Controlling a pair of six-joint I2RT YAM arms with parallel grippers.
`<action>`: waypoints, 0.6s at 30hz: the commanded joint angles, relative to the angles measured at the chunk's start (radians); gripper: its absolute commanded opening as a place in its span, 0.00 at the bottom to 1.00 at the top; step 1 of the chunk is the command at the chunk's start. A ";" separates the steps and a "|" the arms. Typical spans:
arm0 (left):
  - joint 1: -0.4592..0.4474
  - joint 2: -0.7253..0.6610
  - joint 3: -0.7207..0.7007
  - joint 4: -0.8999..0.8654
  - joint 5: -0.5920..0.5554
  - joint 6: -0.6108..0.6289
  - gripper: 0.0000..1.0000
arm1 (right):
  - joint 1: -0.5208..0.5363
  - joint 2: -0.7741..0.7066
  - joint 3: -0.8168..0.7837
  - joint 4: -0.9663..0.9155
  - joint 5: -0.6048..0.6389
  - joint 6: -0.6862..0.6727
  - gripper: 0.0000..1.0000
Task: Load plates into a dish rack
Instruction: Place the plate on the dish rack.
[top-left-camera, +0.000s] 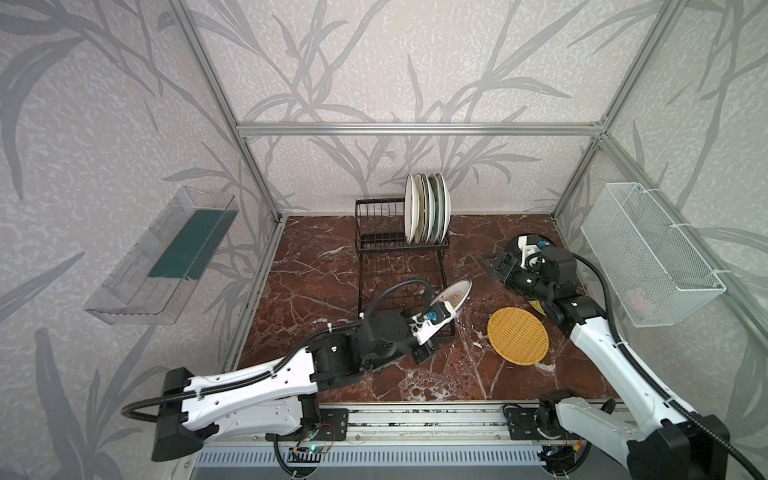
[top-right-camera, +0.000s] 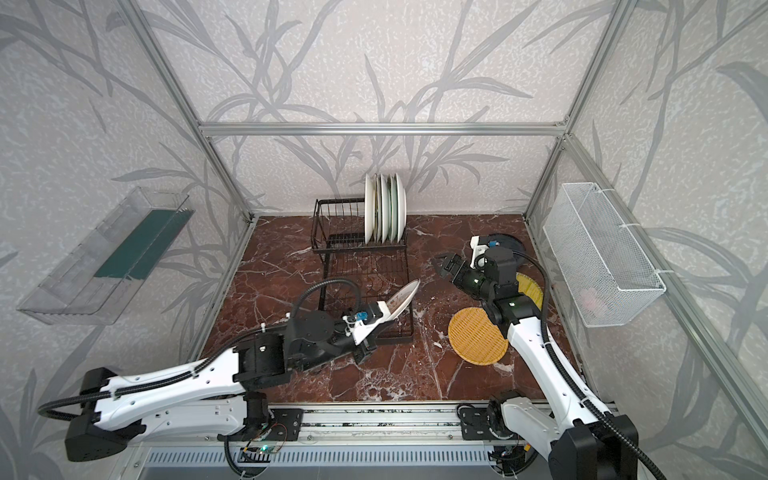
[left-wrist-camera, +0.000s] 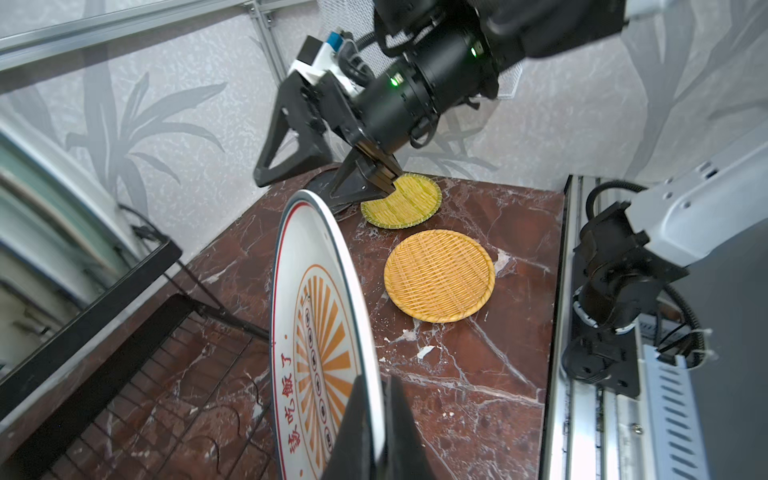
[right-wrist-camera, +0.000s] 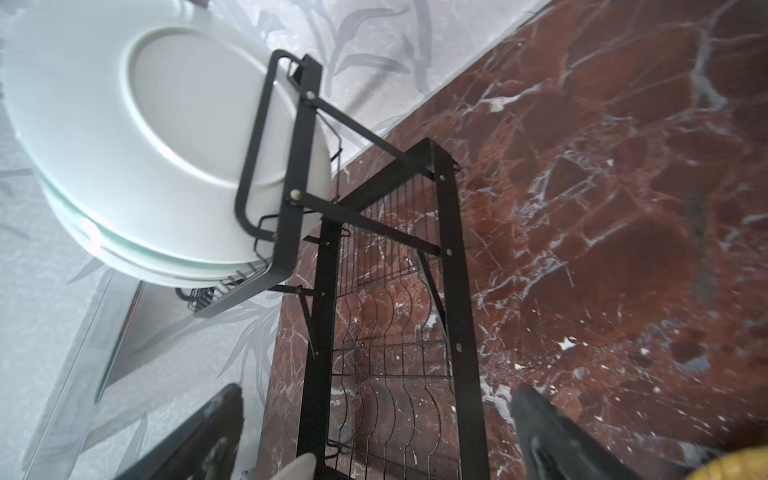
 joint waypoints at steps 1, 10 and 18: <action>0.009 -0.082 0.107 -0.135 -0.064 -0.161 0.00 | 0.002 -0.038 -0.050 0.170 -0.100 -0.055 0.99; 0.084 -0.120 0.339 -0.185 -0.261 -0.271 0.00 | 0.009 -0.146 -0.201 0.339 -0.128 -0.129 0.99; 0.238 0.041 0.568 -0.183 -0.196 -0.314 0.00 | 0.019 -0.175 -0.343 0.621 -0.236 -0.150 0.99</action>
